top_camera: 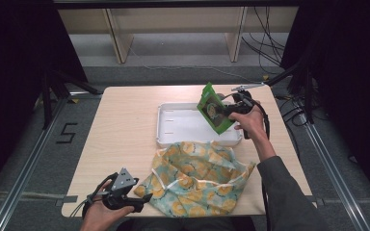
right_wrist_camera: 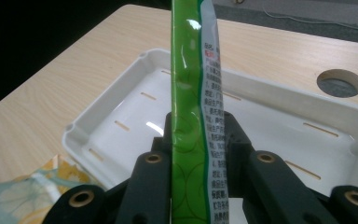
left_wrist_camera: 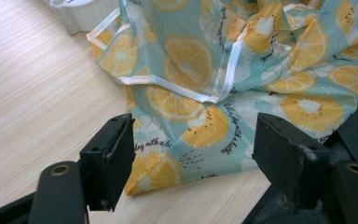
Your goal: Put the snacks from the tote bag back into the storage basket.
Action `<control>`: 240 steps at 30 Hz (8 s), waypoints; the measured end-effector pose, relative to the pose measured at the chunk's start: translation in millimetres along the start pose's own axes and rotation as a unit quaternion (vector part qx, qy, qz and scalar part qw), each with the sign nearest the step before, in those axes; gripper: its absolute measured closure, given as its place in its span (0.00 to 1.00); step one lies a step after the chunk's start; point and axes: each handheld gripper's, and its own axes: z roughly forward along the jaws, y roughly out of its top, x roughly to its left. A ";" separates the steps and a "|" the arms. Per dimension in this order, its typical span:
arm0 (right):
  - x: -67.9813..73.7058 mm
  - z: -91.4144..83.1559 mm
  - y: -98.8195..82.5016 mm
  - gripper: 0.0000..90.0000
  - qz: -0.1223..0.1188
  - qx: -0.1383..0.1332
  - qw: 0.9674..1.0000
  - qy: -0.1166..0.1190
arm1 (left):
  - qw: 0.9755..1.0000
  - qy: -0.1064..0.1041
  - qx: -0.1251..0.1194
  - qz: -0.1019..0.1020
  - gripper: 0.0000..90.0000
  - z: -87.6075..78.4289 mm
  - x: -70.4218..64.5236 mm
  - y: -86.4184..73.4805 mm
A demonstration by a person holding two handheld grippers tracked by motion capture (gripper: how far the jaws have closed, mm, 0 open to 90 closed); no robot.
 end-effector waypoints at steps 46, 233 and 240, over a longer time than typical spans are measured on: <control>-31.2 96.8 11.8 0.82 0.109 0.012 0.992 -0.056 | 1.000 -0.012 0.008 0.022 0.32 2.1 -4.9 0.1; 51.9 -79.8 -100.8 0.44 -0.058 0.019 0.998 -0.001 | 1.000 0.005 0.000 0.013 0.31 2.9 -1.9 0.0; 53.4 -85.8 -110.4 0.43 -0.066 0.020 0.998 0.001 | 1.000 0.004 -0.001 0.001 0.31 3.2 -3.0 -0.8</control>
